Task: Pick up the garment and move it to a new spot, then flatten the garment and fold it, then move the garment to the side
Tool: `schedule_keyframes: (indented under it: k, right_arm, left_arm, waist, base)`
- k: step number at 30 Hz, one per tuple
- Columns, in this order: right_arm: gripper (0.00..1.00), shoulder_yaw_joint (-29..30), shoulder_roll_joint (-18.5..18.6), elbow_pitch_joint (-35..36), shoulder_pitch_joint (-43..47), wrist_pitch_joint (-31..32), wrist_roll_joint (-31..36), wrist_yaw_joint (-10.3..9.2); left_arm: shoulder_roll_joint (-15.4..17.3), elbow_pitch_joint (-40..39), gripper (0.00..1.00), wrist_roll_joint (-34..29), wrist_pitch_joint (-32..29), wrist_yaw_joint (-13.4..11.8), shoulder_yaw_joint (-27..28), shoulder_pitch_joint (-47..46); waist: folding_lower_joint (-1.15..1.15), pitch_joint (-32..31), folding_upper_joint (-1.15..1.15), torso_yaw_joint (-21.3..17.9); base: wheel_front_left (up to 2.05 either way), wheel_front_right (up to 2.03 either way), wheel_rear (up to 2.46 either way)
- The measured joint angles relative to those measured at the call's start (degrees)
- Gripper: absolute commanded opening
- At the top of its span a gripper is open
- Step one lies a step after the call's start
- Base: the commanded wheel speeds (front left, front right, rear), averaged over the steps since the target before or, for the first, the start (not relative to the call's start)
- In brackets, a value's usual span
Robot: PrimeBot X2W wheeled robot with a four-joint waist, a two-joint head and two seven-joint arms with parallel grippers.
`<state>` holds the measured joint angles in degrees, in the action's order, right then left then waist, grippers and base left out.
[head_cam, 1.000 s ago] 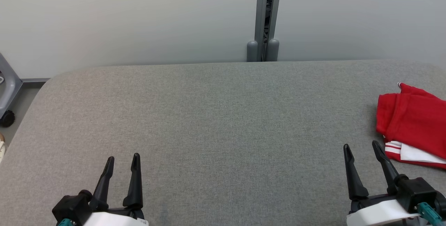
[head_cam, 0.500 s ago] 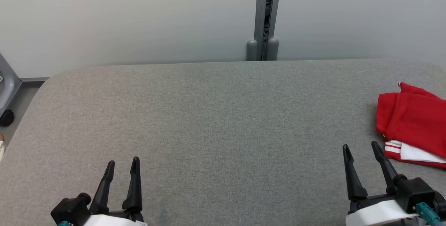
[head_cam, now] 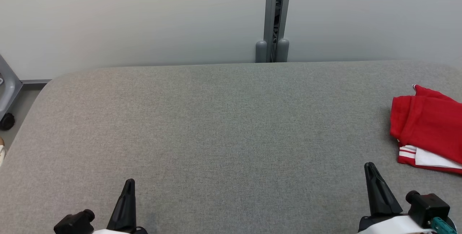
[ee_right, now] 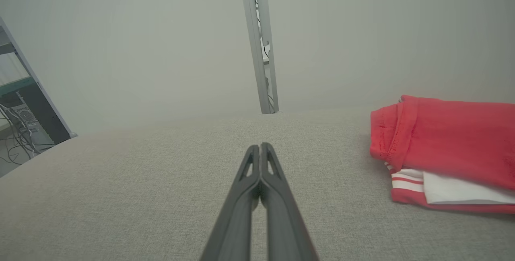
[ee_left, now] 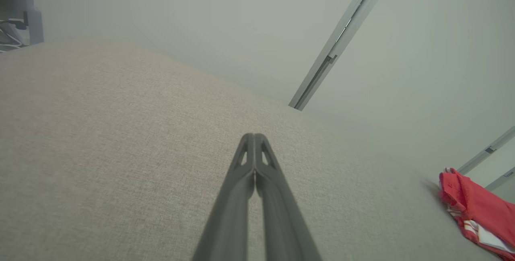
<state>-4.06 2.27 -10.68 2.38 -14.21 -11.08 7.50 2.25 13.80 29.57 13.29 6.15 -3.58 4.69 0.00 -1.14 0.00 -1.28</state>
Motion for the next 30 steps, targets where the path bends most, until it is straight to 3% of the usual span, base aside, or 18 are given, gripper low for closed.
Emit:
schedule_keyframes:
  k: [13,30]
  right_arm:
    - [0.0,0.68,0.49,-0.73,-1.03,2.23,-15.84,0.0]
    - [0.0,1.64,1.19,-1.13,-2.75,4.68,-31.84,-0.01]
  left_arm:
    - [0.11,1.15,0.0,11.58,-4.55,0.09,2.19,-2.64]
    - [0.25,2.08,0.0,23.47,-9.13,0.34,4.52,-5.51]
  waist:
    - [0.0,0.14,0.0,0.14]
    - [0.0,0.32,0.0,0.32]
  base:
    - [0.0,0.0,0.0]
    - [0.0,0.0,0.0]
